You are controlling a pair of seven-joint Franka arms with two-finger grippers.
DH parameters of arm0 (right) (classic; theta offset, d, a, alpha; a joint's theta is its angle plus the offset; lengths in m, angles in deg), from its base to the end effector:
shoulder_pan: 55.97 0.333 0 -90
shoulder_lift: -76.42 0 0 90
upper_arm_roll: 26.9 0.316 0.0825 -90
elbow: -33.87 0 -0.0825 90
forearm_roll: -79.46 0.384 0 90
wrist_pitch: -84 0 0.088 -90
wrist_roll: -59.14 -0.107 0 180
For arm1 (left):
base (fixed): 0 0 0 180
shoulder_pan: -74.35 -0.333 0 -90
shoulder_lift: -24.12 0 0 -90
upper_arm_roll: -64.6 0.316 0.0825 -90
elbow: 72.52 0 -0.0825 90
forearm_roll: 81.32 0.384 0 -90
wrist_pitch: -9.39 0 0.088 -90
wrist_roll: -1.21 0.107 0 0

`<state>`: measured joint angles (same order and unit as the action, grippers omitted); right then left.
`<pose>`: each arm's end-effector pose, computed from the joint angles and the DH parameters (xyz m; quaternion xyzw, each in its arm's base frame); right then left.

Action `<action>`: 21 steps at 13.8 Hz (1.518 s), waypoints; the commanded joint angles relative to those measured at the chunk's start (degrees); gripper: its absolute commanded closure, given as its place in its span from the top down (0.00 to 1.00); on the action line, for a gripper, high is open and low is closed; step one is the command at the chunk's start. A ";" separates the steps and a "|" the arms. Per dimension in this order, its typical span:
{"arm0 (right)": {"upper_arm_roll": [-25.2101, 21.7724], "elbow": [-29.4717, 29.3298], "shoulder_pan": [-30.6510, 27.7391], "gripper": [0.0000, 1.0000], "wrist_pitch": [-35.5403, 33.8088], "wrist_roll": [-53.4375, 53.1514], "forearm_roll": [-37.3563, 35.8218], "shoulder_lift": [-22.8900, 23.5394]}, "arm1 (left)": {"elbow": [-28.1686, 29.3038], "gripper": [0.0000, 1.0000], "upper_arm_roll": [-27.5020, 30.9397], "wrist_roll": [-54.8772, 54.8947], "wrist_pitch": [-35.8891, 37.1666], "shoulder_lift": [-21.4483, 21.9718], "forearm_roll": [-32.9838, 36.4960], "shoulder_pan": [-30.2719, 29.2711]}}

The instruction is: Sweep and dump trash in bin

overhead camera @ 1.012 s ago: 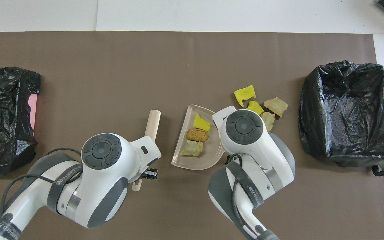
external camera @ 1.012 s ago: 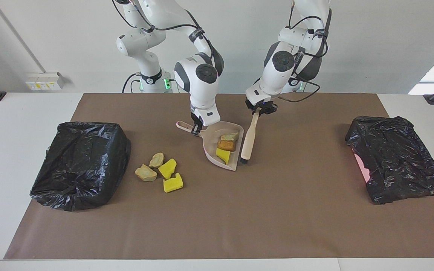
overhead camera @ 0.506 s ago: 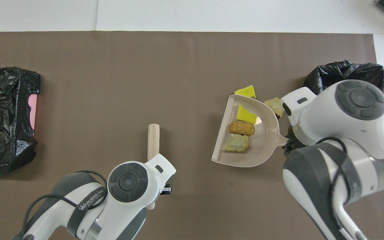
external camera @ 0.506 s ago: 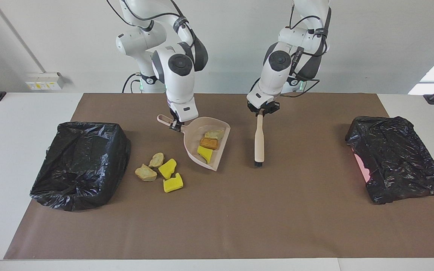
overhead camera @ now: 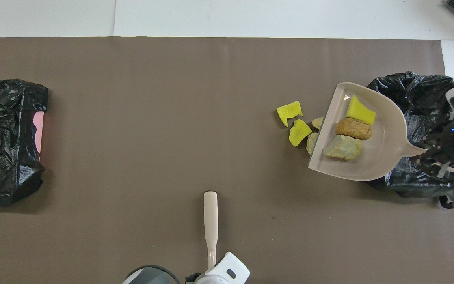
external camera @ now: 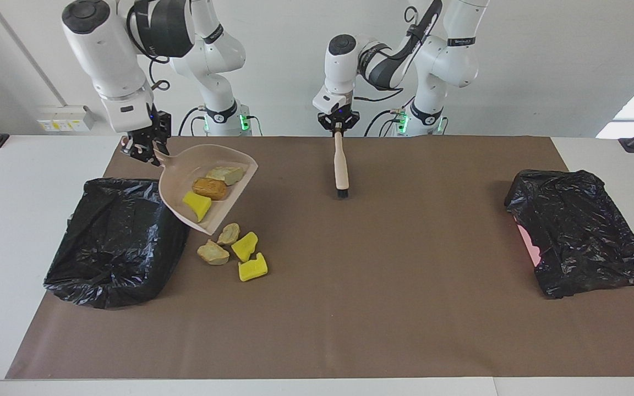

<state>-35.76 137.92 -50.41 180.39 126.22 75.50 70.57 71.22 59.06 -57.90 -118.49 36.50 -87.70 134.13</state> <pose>0.5252 -0.0403 0.5724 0.8460 0.5322 -0.0286 0.0122 0.1799 -0.3983 0.3550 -0.9989 0.0172 0.0430 0.0117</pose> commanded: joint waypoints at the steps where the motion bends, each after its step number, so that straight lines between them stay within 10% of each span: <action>1: 0.60 -2.97 -7.64 0.00 0.72 8.12 -2.71 2.59 | 3.64 0.00 0.97 -6.26 -2.46 3.08 1.02 6.11; 15: 0.77 -3.42 -12.50 0.00 14.27 18.42 -26.35 7.17 | 3.21 0.05 1.06 -12.60 -5.63 0.27 -1.18 11.77; 16: 0.69 -2.20 -12.41 0.00 15.57 20.35 -27.84 7.34 | 1.99 0.31 1.06 -12.43 -5.02 0.09 -1.44 10.63; 17: 0.68 -1.05 -12.41 0.00 18.02 21.24 -30.21 7.34 | 1.28 0.83 1.15 -12.08 -4.67 -0.08 -1.44 9.75; 18: 0.77 -0.69 -12.41 0.00 19.52 21.33 -32.76 8.21 | -0.21 1.00 1.32 -10.68 -4.23 -0.08 -1.44 8.35; 21: 0.77 -0.43 -12.59 0.00 19.98 21.42 -34.10 9.28 | -11.51 1.00 1.32 0.98 8.38 -2.97 -1.44 -0.87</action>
<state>-35.33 136.93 -62.46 199.44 145.93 43.04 79.90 67.81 60.61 -64.04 -118.57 36.76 -88.38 138.62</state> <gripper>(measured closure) 0.687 0.401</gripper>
